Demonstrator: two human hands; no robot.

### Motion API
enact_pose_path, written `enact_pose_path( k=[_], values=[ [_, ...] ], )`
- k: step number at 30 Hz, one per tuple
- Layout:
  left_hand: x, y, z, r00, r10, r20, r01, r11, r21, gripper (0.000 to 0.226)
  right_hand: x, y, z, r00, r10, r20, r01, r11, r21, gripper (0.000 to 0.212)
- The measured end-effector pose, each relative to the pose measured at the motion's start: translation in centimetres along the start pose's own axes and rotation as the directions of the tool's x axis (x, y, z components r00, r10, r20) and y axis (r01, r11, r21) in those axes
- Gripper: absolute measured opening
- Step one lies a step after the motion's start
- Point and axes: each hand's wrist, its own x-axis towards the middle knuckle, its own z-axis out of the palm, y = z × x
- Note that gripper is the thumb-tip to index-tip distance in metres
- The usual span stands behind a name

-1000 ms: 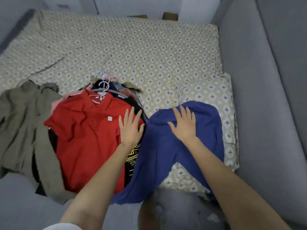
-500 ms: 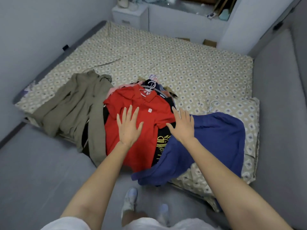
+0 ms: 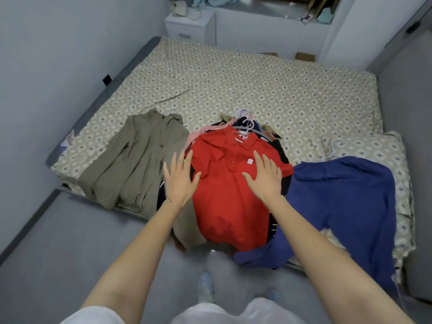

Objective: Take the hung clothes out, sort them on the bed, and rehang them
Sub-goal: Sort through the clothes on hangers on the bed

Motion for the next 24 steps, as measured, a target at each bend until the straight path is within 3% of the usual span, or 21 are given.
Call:
enact_pose_path(
  k=[8, 14, 24],
  values=[
    [4.5, -4.6, 1.3, 0.996, 0.025, 0.089, -0.023, 0.999, -0.025, 0.079, 1.8, -2.1, 3.2, 0.994, 0.107, 0.001, -0.107, 0.994, 0.000, 0.077],
    [9.5, -4.0, 4.6, 0.977, 0.109, 0.186, -0.109, 0.994, -0.007, 0.067, 7.2, -0.5, 4.8, 0.982, 0.180, 0.062, -0.181, 0.983, 0.015, 0.078],
    [19.3, -2.7, 11.7, 0.936, 0.099, 0.339, -0.095, 0.995, -0.028, 0.065, 18.2, 3.5, 8.1, 0.948, 0.280, 0.149, -0.290, 0.956, 0.048, 0.077]
  ],
)
